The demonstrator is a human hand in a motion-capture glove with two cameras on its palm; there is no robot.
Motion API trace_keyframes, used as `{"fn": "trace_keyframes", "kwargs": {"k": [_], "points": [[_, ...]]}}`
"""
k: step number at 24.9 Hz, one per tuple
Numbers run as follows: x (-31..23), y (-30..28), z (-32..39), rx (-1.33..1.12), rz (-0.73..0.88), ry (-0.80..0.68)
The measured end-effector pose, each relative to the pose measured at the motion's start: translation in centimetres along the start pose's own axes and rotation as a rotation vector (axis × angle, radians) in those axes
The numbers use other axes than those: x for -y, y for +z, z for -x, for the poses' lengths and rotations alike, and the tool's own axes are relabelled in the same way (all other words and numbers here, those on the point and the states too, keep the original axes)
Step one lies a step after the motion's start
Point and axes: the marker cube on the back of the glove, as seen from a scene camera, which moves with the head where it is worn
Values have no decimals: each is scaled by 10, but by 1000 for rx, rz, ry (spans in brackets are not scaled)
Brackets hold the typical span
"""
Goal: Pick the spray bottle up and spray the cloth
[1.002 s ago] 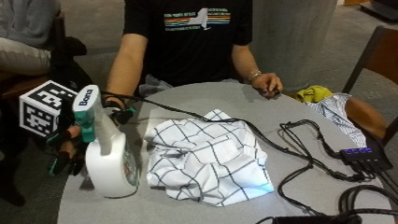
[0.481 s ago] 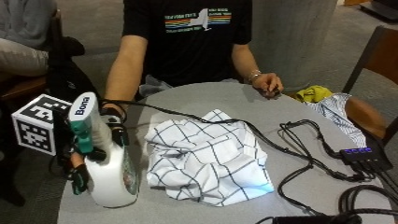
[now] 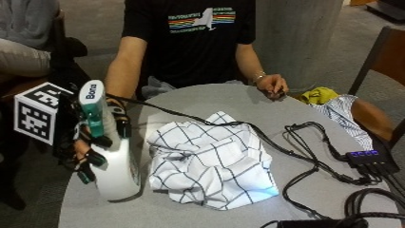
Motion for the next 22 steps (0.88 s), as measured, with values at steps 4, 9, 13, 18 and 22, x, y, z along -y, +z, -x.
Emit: {"fn": "trace_keyframes", "kwargs": {"k": [4, 9, 13, 18, 22], "points": [[-21, -12, 34, -62, 128, -54], [-56, -14, 64, -143, 330, -57], [-86, -4, 74, -205, 499, -23], [-110, 6, 80, -306, 675, 20], [-114, 12, 84, -385, 765, 56]]}}
